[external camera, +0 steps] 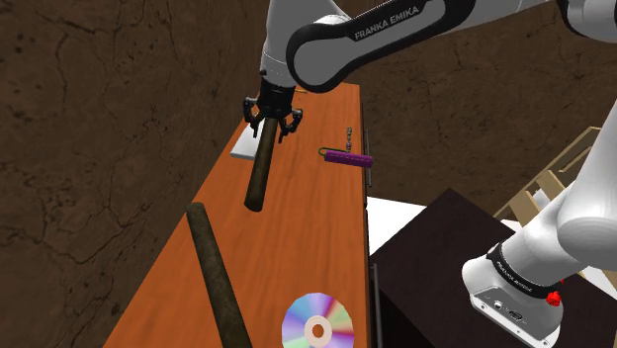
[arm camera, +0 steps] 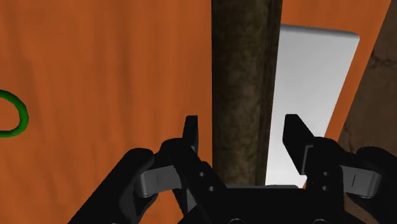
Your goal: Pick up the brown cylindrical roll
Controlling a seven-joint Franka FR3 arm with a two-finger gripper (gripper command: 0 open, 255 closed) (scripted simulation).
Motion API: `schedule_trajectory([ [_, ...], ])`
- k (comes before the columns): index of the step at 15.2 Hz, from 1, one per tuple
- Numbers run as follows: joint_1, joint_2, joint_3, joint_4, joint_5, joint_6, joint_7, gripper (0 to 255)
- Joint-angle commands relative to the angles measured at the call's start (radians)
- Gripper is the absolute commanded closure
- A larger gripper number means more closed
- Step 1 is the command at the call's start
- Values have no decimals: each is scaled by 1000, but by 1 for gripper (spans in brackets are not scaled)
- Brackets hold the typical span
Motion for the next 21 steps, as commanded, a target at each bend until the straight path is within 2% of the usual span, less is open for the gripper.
schedule_trajectory([
  [1, 1, 2, 0, 0, -1, 2, 1, 255],
  [9, 0, 1, 0, -1, -1, 2, 1, 255],
  [21, -11, -59, 16, 86, 38, -139, -21, 255],
])
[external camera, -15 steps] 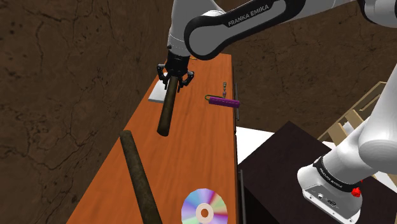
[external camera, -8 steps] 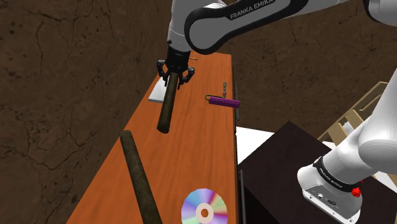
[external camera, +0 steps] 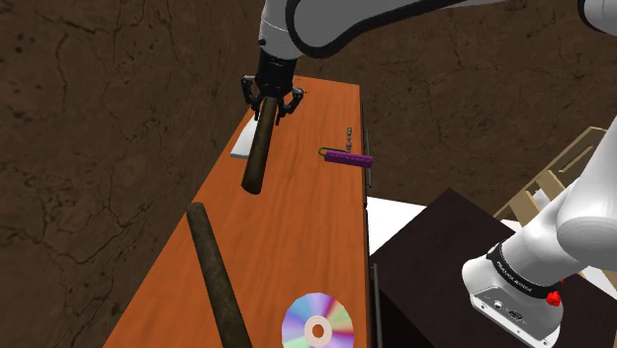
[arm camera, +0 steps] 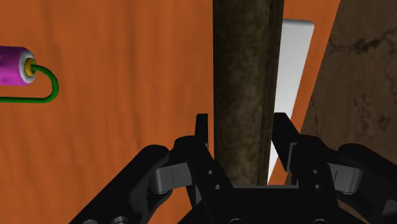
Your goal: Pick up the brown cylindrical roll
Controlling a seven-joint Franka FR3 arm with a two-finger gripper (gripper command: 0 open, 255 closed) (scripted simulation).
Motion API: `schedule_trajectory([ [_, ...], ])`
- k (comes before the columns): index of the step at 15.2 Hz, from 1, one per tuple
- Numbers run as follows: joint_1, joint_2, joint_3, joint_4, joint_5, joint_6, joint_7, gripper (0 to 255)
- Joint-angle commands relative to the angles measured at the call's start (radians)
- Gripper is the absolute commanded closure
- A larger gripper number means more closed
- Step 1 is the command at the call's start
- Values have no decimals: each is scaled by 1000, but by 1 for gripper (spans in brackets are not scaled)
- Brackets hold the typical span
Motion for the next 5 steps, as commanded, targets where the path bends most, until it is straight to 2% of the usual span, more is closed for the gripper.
schedule_trajectory([
  [1, -2, -12, 3, 16, 7, -27, -3, 255],
  [5, -2, -19, 5, 36, 12, -53, -6, 255],
])
